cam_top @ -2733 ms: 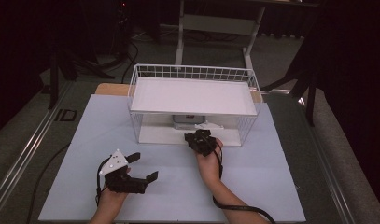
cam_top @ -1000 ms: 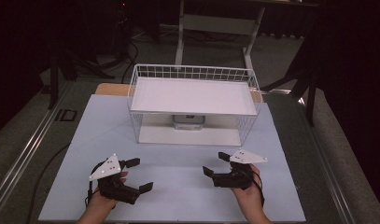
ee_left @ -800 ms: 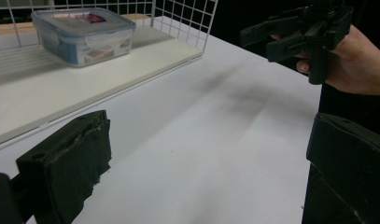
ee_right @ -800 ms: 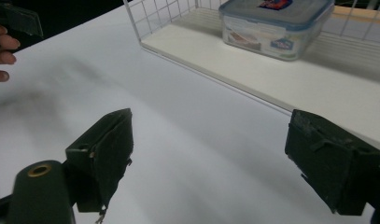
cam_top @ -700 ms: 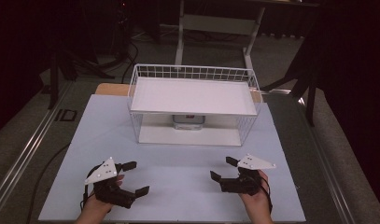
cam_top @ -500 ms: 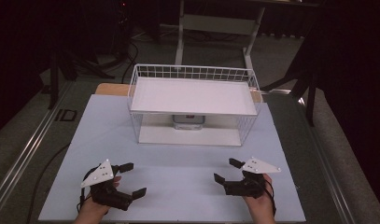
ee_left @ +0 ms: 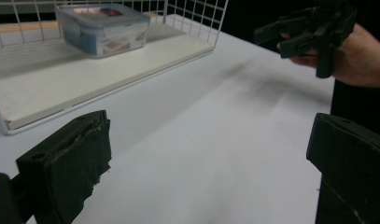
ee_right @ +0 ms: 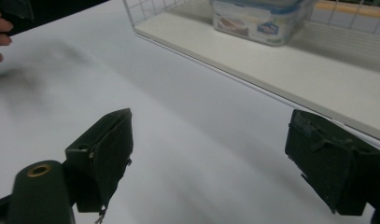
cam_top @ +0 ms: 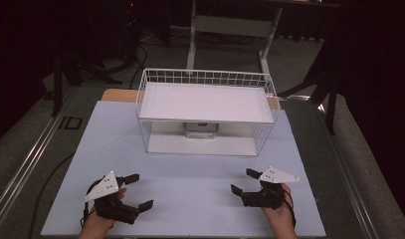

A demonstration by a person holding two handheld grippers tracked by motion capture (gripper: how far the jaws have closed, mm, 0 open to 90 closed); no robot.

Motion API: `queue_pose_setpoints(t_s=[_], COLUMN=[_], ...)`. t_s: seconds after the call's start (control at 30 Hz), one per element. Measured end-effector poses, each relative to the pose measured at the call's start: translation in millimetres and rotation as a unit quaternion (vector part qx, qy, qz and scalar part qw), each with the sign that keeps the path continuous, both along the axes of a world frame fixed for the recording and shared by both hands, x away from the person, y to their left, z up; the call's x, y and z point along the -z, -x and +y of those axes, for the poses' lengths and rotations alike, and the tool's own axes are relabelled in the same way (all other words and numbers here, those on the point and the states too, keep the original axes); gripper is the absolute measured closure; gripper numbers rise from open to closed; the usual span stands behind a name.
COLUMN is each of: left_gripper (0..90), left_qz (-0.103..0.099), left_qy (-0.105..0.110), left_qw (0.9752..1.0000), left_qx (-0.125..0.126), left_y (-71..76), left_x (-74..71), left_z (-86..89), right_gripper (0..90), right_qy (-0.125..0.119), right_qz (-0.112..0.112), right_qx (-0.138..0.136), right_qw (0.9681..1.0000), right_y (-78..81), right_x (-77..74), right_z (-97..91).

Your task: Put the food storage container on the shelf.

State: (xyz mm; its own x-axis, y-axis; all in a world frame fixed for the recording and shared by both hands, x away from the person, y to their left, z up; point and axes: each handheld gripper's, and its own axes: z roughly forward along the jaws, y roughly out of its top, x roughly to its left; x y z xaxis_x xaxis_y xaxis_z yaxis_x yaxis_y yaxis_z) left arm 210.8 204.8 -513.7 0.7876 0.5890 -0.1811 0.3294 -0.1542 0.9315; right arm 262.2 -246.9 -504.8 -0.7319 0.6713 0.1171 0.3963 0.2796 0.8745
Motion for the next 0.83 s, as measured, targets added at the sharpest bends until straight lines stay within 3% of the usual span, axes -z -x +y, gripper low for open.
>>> queue_pose_setpoints(t_s=[0.13,0.33,0.47,0.6,0.83], left_gripper=[0.9,0.9,0.9,0.9,0.9], left_qz=[0.008,0.015,0.021,0.017,0.016], left_qy=[0.005,0.001,-0.002,0.002,0.005], left_qw=[0.9999,0.9999,0.9997,0.9997,0.9995], left_qx=[-0.003,-0.008,-0.012,-0.019,-0.026], left_y=[-2.9,-6.2,-7.1,-6.6,-7.0], left_x=[2.7,6.0,9.4,8.1,7.7], left_z=[-0.3,-3.0,-1.4,1.1,3.6], right_gripper=[15.3,15.3,15.3,15.3,15.3], right_qy=[-0.002,0.011,0.003,0.021,0.031], right_qz=[0.020,0.018,0.036,0.028,0.025], right_qx=[0.014,0.020,0.033,0.033,0.031], right_qw=[0.9997,0.9996,0.9988,0.9988,0.9987], right_y=[-3.8,-5.1,-5.5,-5.2,-6.3], right_x=[3.2,3.9,6.3,6.7,8.2], right_z=[-2.1,-1.4,-2.3,-0.4,-0.5])
